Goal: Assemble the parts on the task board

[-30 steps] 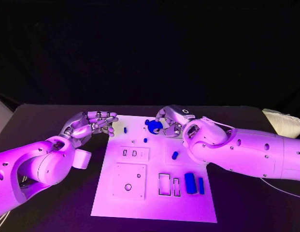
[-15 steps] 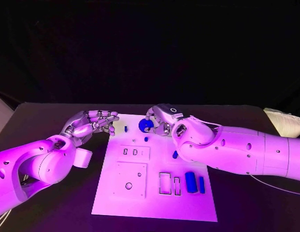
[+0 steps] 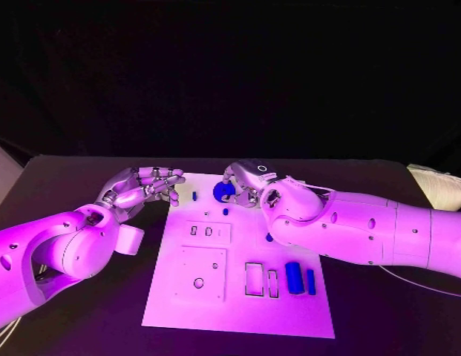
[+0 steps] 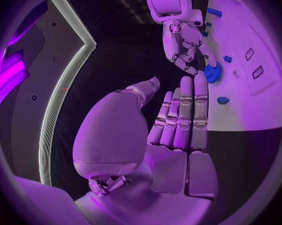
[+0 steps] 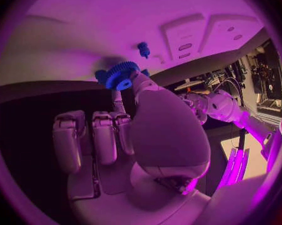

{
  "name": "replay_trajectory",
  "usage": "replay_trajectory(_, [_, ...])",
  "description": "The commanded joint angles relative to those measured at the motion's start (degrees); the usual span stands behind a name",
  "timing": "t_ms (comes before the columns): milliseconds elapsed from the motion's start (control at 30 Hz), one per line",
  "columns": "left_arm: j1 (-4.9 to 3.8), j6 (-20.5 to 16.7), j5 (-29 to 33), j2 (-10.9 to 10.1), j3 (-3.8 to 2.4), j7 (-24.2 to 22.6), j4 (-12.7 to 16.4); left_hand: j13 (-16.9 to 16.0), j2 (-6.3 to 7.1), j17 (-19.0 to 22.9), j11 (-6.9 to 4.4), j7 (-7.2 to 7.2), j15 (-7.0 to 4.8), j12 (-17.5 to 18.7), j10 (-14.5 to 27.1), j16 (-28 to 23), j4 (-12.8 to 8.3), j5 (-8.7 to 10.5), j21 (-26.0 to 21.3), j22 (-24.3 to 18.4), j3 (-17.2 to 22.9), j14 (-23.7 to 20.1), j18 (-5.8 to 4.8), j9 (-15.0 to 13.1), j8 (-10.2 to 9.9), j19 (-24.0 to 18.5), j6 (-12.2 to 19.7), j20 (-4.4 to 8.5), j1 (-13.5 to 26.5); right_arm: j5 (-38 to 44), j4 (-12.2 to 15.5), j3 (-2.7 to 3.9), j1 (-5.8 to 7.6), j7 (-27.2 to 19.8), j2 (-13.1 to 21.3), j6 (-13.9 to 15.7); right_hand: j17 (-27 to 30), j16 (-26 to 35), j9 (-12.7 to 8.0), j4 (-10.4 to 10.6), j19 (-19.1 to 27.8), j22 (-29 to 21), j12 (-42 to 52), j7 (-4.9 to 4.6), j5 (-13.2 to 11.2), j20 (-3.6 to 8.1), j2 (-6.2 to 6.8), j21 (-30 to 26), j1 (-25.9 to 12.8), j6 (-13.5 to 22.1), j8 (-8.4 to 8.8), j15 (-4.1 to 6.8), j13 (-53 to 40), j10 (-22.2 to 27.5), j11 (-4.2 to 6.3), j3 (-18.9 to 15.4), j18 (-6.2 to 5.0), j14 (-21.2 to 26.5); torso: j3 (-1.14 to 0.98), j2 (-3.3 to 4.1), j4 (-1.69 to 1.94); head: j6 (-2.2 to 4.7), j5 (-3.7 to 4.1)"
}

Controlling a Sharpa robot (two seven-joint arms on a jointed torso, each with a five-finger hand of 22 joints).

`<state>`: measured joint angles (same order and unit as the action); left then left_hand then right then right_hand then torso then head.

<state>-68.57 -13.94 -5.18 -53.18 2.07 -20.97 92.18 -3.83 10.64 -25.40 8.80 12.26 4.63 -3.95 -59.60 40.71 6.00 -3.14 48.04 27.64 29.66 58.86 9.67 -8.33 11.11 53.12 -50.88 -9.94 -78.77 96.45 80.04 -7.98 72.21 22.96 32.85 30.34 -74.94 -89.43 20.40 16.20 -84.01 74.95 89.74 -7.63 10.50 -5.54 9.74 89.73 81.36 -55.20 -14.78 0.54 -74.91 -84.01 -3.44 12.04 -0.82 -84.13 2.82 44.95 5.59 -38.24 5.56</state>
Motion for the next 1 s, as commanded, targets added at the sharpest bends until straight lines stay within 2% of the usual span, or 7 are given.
replay_trajectory(33, [-0.06, 1.0, -0.1, 0.1, -0.05, -0.2, 0.1, 0.0, -0.65, 0.1, 0.08, 0.02, 0.05, 0.1, 0.3, 0.4, 0.0, 0.14, 0.3, 0.1, 0.2, -0.5, 0.76, 0.1, -0.3, -0.4, 0.5, 0.01, 0.1, 1.4, -0.3, -0.06, -0.16, 0.4, -0.4, -2.3, -13.7, -0.2, 0.0, 0.1, -6.0, 15.1, 0.3, -0.12, 0.0, 0.24, -0.16, 0.3, -0.1, -0.2, -0.07, 0.3, -15.1, -6.0, 0.25, 0.2, 0.82, -5.6, 0.03, -0.04, -0.03, -0.07, -0.04])
replay_trajectory(200, [-0.06, 1.0, -0.1, 0.1, -0.05, -0.2, 0.2, 0.0, -0.65, 0.1, 0.08, 0.02, 0.05, 0.1, 0.3, 0.4, 0.0, 0.14, 0.3, 0.1, 0.2, -0.5, 0.76, 0.1, -0.3, -0.4, 0.5, 0.01, 0.1, 1.3, -0.6, -0.16, -0.4, 0.7, -0.7, -3.0, -13.7, -0.2, 0.0, 0.2, -6.0, 15.1, 0.3, -0.18, -0.2, 0.25, 0.04, 0.3, -0.4, -0.1, 0.07, 0.28, -15.1, -6.0, 0.2, 0.2, 0.82, -5.6, 0.02, -0.07, 0.0, -0.3, -0.01])
replay_trajectory(367, [-0.06, 0.9, -0.1, 0.0, -0.05, -0.1, 0.2, 0.0, -0.65, 0.1, 0.08, 0.02, 0.05, 0.1, 0.3, 0.4, 0.0, 0.14, 0.3, 0.1, 0.2, -0.5, 0.76, 0.1, -0.3, -0.4, 0.5, 0.01, 0.1, 1.1, -1.1, -0.27, -0.59, 1.0, -1.0, -3.2, -13.7, -0.2, 0.0, 0.2, -6.0, 15.1, 0.3, -0.22, -0.2, 0.25, 0.13, 0.3, -0.6, 0.0, 0.15, 0.27, -15.1, -6.0, 0.17, 0.2, 0.82, -5.6, -0.01, -0.11, -0.15, -0.08, -0.05])
replay_trajectory(533, [-0.06, 0.8, -0.1, 0.1, -0.05, -0.1, 0.2, 0.0, -0.65, 0.1, 0.08, 0.02, 0.05, 0.1, 0.3, 0.4, 0.0, 0.14, 0.3, 0.1, 0.2, -0.5, 0.76, 0.1, -0.3, -0.4, 0.5, 0.01, 0.1, 1.1, -1.6, -0.32, -0.66, 1.2, -1.3, -3.1, -13.6, -0.2, -0.1, 0.3, -6.0, 15.1, 0.3, -0.29, -0.3, 0.24, 0.26, 0.3, -0.8, 0.1, 0.3, 0.23, -15.1, -6.0, 0.12, 0.3, 0.82, -5.5, 0.0, -0.06, -0.12, 0.01, -0.05])
replay_trajectory(700, [-0.06, 0.8, -0.1, 0.1, -0.05, -0.1, 0.2, 0.0, -0.65, 0.1, 0.08, 0.02, 0.05, 0.1, 0.3, 0.4, 0.0, 0.14, 0.3, 0.1, 0.2, -0.5, 0.76, 0.1, -0.3, -0.4, 0.5, 0.01, 0.1, 0.8, -2.4, -0.36, -0.69, 1.1, -1.7, -2.7, -13.5, -0.1, -0.5, 0.4, -6.0, 15.1, 0.3, -0.77, -0.8, 0.0, 0.39, 0.3, -2.1, 1.6, 1.37, -0.12, -15.1, -6.0, -0.29, 0.4, 0.82, -5.5, -0.01, -0.02, -0.05, 0.12, 0.02])
replay_trajectory(867, [-0.06, 0.8, -0.1, 0.1, -0.05, 0.0, 0.2, 0.0, -0.63, 0.1, 0.07, 0.03, 0.04, 0.1, 0.3, 0.4, -0.1, 0.15, 0.5, 0.2, 0.3, -0.5, 0.78, 0.1, -0.3, -0.6, 0.5, 0.0, 0.1, 0.4, -2.7, -0.39, -0.74, 0.6, -2.0, -2.4, -13.3, -0.1, -0.8, 0.4, -6.0, 15.1, 0.1, -1.07, -1.1, -0.22, 0.17, 0.3, -2.9, 2.4, 2.06, -0.37, -14.9, -5.8, -0.57, 0.4, 0.82, -5.5, -0.01, -0.02, -0.01, -0.04, -0.01])
replay_trajectory(1000, [-0.06, 0.7, -0.1, 0.1, -0.05, 0.1, 0.2, 0.0, -0.63, 0.1, 0.07, 0.03, 0.04, 0.1, 0.3, 0.4, -0.1, 0.15, 0.5, 0.2, 0.3, -0.5, 0.78, 0.1, -0.3, -0.6, 0.5, 0.0, 0.1, -0.6, -2.8, -0.41, -0.78, 0.0, -2.1, -2.4, -13.3, -0.1, -1.3, 0.6, -6.0, 15.1, -0.1, -1.52, -1.1, -0.65, -0.15, 0.3, -6.0, 3.5, 3.19, -0.79, -14.7, -5.6, -1.02, -0.2, 0.82, -5.5, 0.01, -0.01, -0.02, 0.03, 0.07])
